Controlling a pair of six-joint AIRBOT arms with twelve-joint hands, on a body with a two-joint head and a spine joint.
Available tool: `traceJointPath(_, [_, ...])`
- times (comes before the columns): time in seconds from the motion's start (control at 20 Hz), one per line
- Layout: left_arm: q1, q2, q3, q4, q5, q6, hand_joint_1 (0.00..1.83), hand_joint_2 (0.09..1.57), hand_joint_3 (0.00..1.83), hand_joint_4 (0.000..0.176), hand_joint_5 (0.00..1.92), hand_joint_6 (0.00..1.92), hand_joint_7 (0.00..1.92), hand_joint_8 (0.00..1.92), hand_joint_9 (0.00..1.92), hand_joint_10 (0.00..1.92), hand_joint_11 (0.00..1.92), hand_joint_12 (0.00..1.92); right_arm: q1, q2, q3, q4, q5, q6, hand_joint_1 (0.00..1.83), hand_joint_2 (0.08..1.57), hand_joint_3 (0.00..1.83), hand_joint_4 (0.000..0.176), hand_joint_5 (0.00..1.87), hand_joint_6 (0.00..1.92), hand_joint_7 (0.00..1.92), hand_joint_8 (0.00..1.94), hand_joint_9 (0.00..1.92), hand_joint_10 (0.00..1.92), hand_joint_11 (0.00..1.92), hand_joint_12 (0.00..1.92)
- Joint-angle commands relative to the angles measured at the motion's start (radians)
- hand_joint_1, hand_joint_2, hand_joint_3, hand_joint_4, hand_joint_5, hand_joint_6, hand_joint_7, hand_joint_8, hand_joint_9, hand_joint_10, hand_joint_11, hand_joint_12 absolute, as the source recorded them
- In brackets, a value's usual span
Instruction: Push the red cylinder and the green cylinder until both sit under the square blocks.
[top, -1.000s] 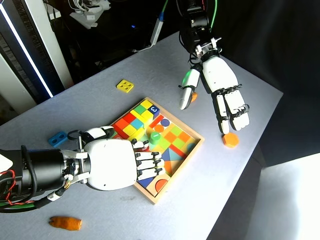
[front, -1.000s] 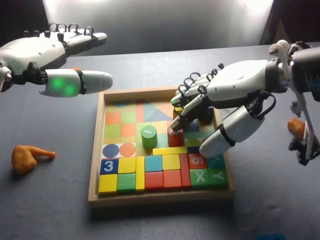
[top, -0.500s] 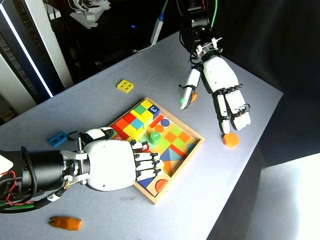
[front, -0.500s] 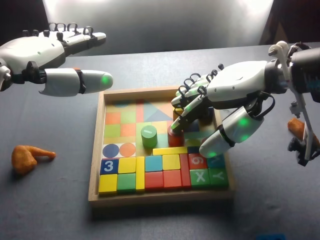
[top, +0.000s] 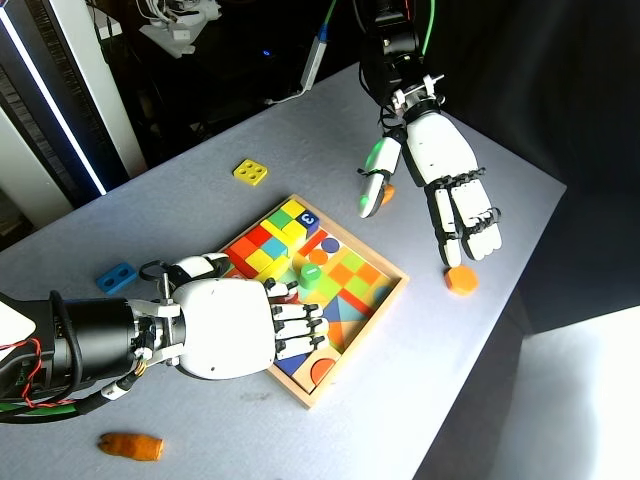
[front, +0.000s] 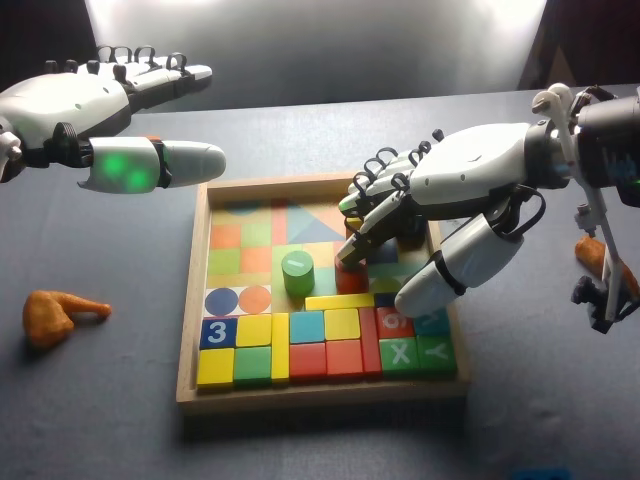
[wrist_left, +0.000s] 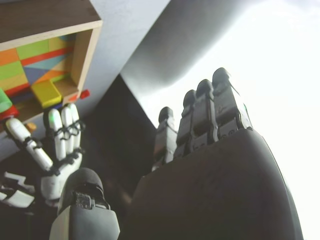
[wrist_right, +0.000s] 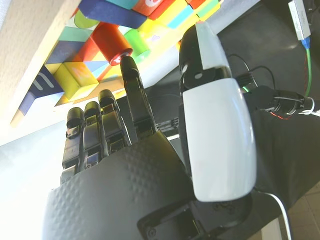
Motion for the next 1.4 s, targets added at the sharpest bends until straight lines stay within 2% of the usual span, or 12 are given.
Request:
traceJointPath(0.0, [-0.013,-0.003,0.007,-0.013,-0.118,-0.004,0.00,1.03,0.00,0.163,0.05,0.00,0.00,0.00,0.00,0.00,0.01,0.01,0.006,0.001,0.004,0.047,0.011,0.009,0.24,1.05,0.00,0.176,0.41,0.00,0.05,0.00,0.00,0.00,0.00,0.11])
traceJointPath(0.2, [-0.013,-0.003,0.007,-0.013,-0.118,-0.004,0.00,1.05,0.00,0.153,0.05,0.00,0.00,0.00,0.00,0.00,0.00,0.00,0.004,0.001,0.004,0.047,0.012,0.009,0.28,1.05,0.00,0.176,0.44,0.00,0.07,0.00,0.00,0.00,0.00,0.23])
traceJointPath(0.3, [-0.013,-0.003,0.007,-0.013,-0.118,-0.004,0.00,1.03,0.00,0.172,0.05,0.00,0.00,0.00,0.00,0.00,0.00,0.00,0.003,0.002,0.004,0.047,0.013,0.009,0.28,1.05,0.00,0.176,0.44,0.00,0.08,0.00,0.00,0.00,0.00,0.21])
traceJointPath(0.4, [-0.013,-0.003,0.007,-0.013,-0.117,-0.004,0.00,1.03,0.00,0.162,0.05,0.00,0.00,0.00,0.00,0.00,0.01,0.01,0.003,0.002,0.005,0.047,0.016,0.010,0.28,1.05,0.00,0.176,0.45,0.00,0.08,0.00,0.00,0.00,0.00,0.23])
traceJointPath(0.55, [-0.013,-0.003,0.007,-0.012,-0.115,-0.004,0.00,1.03,0.00,0.171,0.05,0.00,0.00,0.00,0.00,0.00,0.01,0.01,0.003,0.002,0.006,0.045,0.018,0.012,0.29,1.05,0.00,0.176,0.46,0.00,0.08,0.00,0.00,0.00,0.00,0.23])
traceJointPath(0.6, [-0.013,-0.003,0.007,-0.012,-0.115,-0.004,0.00,1.03,0.00,0.163,0.05,0.00,0.00,0.00,0.00,0.00,0.01,0.01,0.003,0.003,0.006,0.042,0.018,0.015,0.27,1.05,0.00,0.176,0.45,0.00,0.07,0.00,0.00,0.00,0.00,0.21])
traceJointPath(0.8, [-0.012,-0.003,0.008,-0.012,-0.113,-0.004,0.00,1.04,0.00,0.154,0.05,0.00,0.00,0.00,0.00,0.00,0.01,0.01,0.004,0.006,0.006,0.039,0.021,0.016,0.29,1.05,0.00,0.176,0.47,0.00,0.08,0.00,0.00,0.00,0.00,0.22])
traceJointPath(0.85, [-0.012,-0.003,0.008,-0.012,-0.113,-0.004,0.00,1.03,0.00,0.163,0.06,0.00,0.00,0.00,0.00,0.00,0.01,0.01,0.004,0.007,0.006,0.039,0.021,0.017,0.28,1.06,0.00,0.176,0.47,0.00,0.08,0.00,0.00,0.00,0.00,0.20])
traceJointPath(0.95, [-0.011,-0.002,0.008,-0.012,-0.113,-0.004,0.00,1.03,0.00,0.164,0.04,0.00,0.00,0.00,0.00,0.00,0.01,0.01,0.004,0.011,0.006,0.039,0.023,0.020,0.28,1.06,0.00,0.176,0.47,0.00,0.08,0.00,0.00,0.00,0.00,0.19])
traceJointPath(1.2, [-0.009,-0.001,0.008,-0.012,-0.112,-0.004,0.00,1.05,0.01,0.153,0.05,0.00,0.00,0.00,0.00,0.00,0.00,0.00,0.004,0.018,0.006,0.039,0.029,0.027,0.29,1.06,0.00,0.176,0.46,0.00,0.06,0.00,0.00,0.00,0.00,0.10])
traceJointPath(1.3, [-0.008,0.001,0.008,-0.013,-0.112,-0.004,0.00,1.04,0.00,0.157,0.05,0.00,0.00,0.00,0.00,0.00,0.00,0.00,0.003,0.021,0.006,0.039,0.032,0.029,0.28,1.06,0.00,0.176,0.45,0.00,0.05,0.00,0.00,0.00,0.00,0.05])
traceJointPath(1.35, [-0.008,0.001,0.008,-0.013,-0.112,-0.004,0.00,1.05,0.00,0.150,0.06,0.00,0.00,0.00,0.00,0.00,0.00,0.00,0.003,0.022,0.006,0.039,0.033,0.030,0.27,1.07,0.00,0.176,0.46,0.00,0.06,0.00,0.00,0.00,0.01,0.05])
